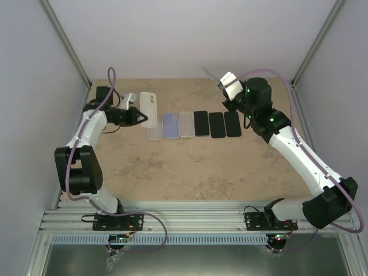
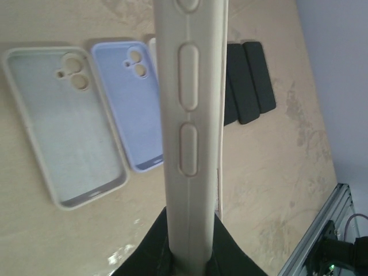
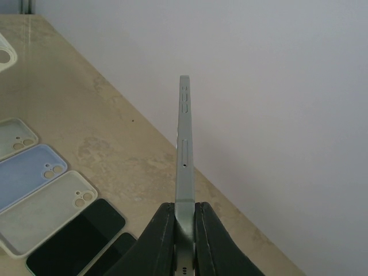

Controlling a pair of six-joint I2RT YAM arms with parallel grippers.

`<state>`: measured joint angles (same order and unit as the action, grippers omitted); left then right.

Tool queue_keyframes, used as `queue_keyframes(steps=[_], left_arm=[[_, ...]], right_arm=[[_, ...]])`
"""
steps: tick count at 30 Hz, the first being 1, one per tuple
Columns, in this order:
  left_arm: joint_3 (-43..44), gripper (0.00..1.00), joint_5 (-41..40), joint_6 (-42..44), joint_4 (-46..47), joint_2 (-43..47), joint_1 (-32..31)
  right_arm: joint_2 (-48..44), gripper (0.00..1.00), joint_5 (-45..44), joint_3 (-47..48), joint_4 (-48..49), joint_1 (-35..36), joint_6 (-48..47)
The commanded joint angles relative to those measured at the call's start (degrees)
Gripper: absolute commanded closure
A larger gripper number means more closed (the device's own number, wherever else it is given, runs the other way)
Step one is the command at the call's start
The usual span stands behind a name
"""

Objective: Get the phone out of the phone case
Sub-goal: Place the phone case at the center of the board.

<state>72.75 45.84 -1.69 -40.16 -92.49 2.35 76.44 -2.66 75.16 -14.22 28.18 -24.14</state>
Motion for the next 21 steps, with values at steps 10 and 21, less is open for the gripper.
queue_keyframes(steps=[10, 21], left_arm=[[6.68, 1.00, -1.93, 18.47, -15.48, -11.74, 10.06], [14.59, 1.00, -2.58, 23.80, -20.78, -23.09, 12.30]], right_arm=[[-1.53, 0.99, 1.30, -1.06, 3.45, -0.92, 0.94], [-1.39, 1.00, 1.25, -1.53, 3.30, -0.99, 0.46]])
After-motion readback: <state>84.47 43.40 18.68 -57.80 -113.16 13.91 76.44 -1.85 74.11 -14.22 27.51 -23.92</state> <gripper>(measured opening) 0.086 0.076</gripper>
